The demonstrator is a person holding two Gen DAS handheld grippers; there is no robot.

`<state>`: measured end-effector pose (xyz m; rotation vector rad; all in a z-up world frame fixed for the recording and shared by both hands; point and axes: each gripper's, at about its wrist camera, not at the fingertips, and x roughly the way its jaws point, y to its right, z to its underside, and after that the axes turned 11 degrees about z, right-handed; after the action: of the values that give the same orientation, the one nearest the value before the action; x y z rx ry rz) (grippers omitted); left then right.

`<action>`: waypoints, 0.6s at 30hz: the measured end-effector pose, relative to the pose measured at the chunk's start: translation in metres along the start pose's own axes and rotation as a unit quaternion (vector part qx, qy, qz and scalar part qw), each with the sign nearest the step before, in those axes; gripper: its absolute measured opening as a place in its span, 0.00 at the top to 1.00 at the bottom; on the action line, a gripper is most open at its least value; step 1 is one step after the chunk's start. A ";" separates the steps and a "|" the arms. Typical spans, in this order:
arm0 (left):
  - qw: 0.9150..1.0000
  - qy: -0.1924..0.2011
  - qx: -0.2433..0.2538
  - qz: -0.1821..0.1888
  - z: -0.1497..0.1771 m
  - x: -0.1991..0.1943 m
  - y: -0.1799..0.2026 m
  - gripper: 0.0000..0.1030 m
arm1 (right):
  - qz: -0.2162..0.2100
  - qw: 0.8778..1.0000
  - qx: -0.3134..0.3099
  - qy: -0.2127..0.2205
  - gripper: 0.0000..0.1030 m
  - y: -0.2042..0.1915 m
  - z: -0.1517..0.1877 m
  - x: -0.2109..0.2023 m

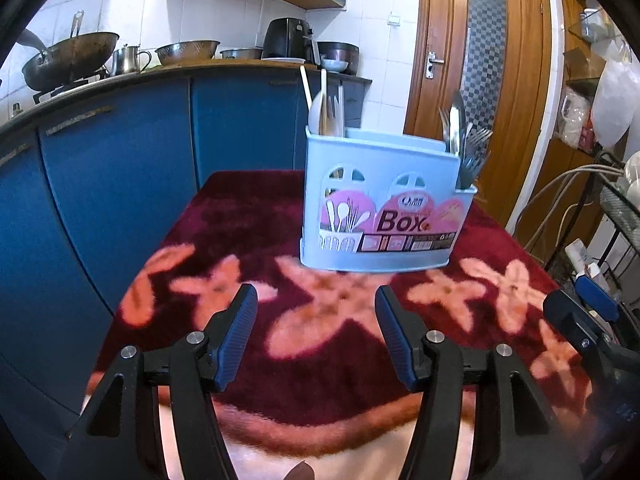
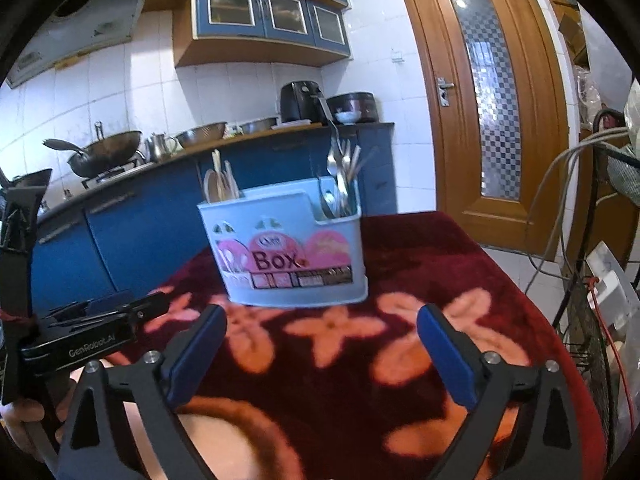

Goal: Organize utensils

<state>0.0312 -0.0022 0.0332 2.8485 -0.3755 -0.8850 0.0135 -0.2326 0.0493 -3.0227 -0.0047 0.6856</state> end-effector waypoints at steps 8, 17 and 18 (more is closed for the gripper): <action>0.999 0.008 0.027 -0.029 0.007 0.016 0.003 0.39 | 0.042 0.999 -0.019 -0.003 0.03 -0.001 0.017 0.014; 0.999 0.007 0.040 -0.030 0.010 0.021 0.008 0.39 | 0.050 0.998 -0.024 -0.003 0.03 0.000 0.021 0.019; 0.999 0.007 0.041 -0.031 0.010 0.021 0.008 0.39 | 0.050 0.999 -0.022 -0.003 0.03 0.001 0.021 0.020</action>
<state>0.0404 -0.0162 0.0155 2.9546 -0.3323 -0.8789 0.0220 -0.2324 0.0215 -3.0814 0.1328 0.7117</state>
